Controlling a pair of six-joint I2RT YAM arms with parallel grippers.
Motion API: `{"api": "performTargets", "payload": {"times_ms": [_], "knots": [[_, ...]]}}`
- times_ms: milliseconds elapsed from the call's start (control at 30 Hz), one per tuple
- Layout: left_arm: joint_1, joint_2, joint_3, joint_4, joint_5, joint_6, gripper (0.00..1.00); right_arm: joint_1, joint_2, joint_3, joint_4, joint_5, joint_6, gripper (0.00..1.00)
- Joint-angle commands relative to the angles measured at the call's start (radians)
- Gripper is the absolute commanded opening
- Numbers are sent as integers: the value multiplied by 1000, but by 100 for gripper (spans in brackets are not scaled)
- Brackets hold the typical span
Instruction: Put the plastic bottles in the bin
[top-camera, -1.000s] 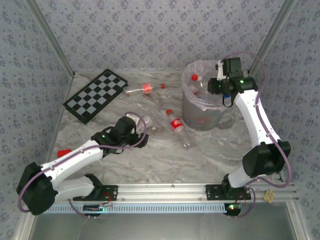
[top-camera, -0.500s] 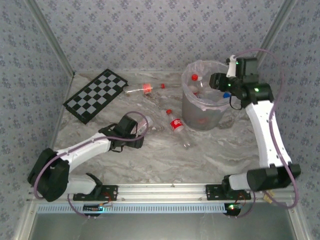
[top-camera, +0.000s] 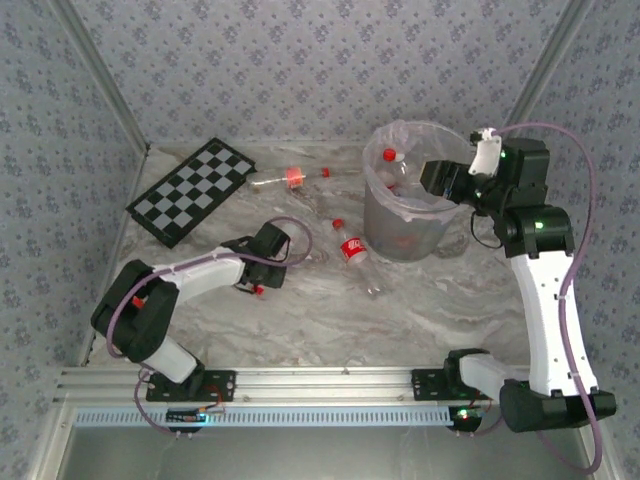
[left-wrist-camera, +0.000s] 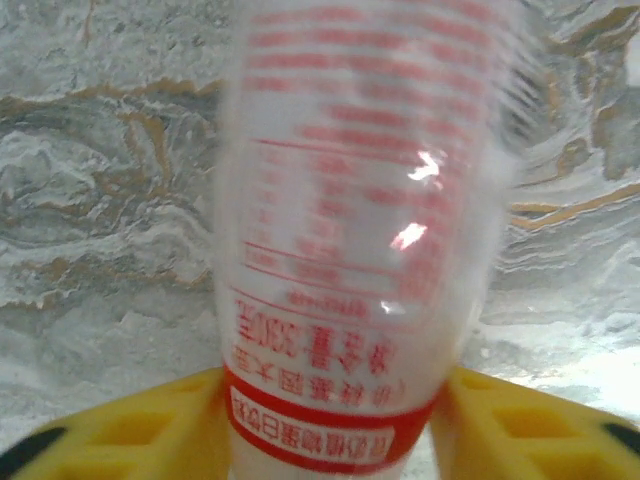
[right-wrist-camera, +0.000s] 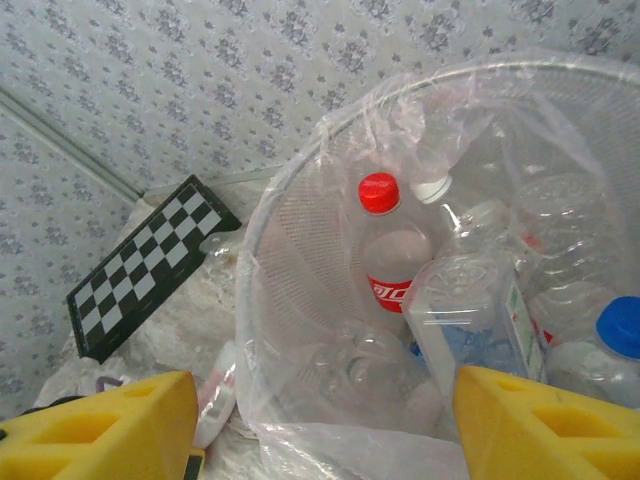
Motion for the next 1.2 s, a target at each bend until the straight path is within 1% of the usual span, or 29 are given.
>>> {"api": "performTargets", "payload": {"times_ms": [0, 133, 200, 233, 300, 400, 467, 533, 600, 667, 700, 767, 900, 1033, 1167], "knots": [[-2, -1, 40, -30, 7, 0, 44, -7, -11, -17, 38, -67, 25, 70], [-6, -49, 40, -39, 8, -4, 42, -1, -2, -37, 74, -121, 55, 70], [-8, -100, 38, -34, 13, -6, 38, 14, 3, -45, 108, -161, 78, 70], [-9, -124, 37, -28, 16, -8, 37, 21, 7, -46, 119, -170, 85, 69], [-8, -192, 38, -9, 38, -11, 37, 51, 27, -35, 139, -201, 95, 62], [-15, -305, 30, 76, 183, -3, 38, 113, 71, 13, 129, -212, 74, 61], [-29, -376, 15, 158, 263, 3, 39, 171, 102, 59, 92, -158, 41, 61], [-48, -437, -2, 230, 307, 17, 39, 220, 130, 96, 76, -125, 23, 65], [-71, -484, -17, 281, 328, 40, 39, 269, 167, 122, 80, -140, 23, 75], [-83, -511, -34, 317, 351, 53, 39, 309, 204, 141, 92, -155, 26, 80], [-88, -518, -43, 335, 365, 55, 39, 328, 225, 158, 85, -155, 23, 85], [-95, -527, -54, 361, 375, 54, 39, 351, 265, 195, 56, -144, 12, 91], [-108, -517, -44, 377, 383, 70, 39, 387, 326, 226, 62, -172, 14, 93], [-115, -494, -11, 361, 385, 89, 39, 410, 370, 239, 72, -209, 33, 92], [-116, -486, -2, 376, 382, 99, 39, 427, 405, 248, 41, -184, 27, 90]]}}
